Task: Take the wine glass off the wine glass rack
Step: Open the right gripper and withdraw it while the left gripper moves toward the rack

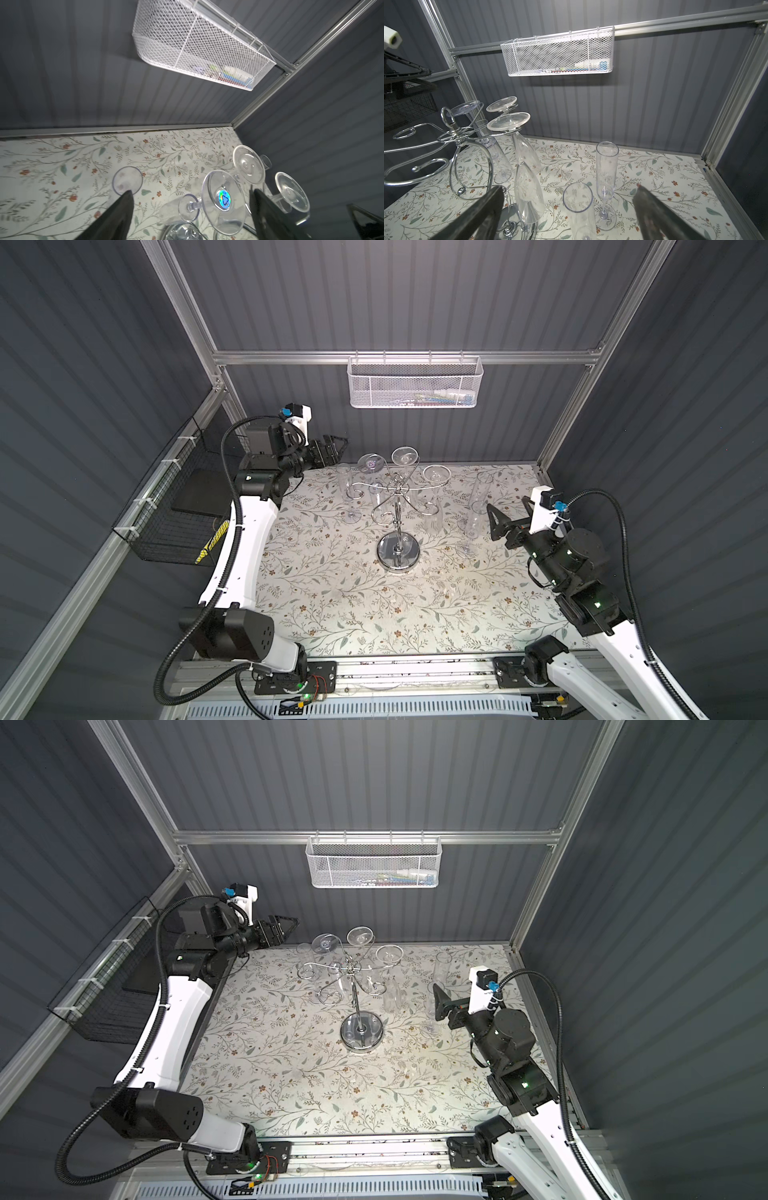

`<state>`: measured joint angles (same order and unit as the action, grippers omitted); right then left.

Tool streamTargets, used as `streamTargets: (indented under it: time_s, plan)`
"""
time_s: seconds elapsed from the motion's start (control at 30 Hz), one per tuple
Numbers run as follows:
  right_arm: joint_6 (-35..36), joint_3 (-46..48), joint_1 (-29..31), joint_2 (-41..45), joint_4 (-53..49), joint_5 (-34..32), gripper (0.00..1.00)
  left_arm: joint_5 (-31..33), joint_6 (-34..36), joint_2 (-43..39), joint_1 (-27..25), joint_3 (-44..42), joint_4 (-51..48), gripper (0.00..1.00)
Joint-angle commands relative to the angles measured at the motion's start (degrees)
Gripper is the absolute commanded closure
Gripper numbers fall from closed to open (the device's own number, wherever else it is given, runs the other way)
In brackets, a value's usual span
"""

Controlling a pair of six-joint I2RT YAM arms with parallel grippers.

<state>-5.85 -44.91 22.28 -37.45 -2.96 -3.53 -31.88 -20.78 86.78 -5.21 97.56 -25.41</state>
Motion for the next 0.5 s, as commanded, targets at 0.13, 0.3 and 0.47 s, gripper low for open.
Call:
streamTargets:
  time_s: [0.13, 0.3, 0.47]
  plan:
    - [-0.94, -1.83, -0.22, 0.43, -2.92, 2.80, 0.01, -18.92, -9.63, 5.85, 0.38, 0.94, 3.72, 0.28]
    - [-1.28, -1.84, -0.22, -0.26, -3.10, 4.03, 0.01, -21.04, -8.80, 7.84, 0.38, 0.62, 1.99, 0.34]
    - [-1.35, -1.93, -0.22, -1.10, -2.97, 5.00, 0.01, -23.65, -9.08, 8.92, 0.29, -0.08, 2.07, 0.41]
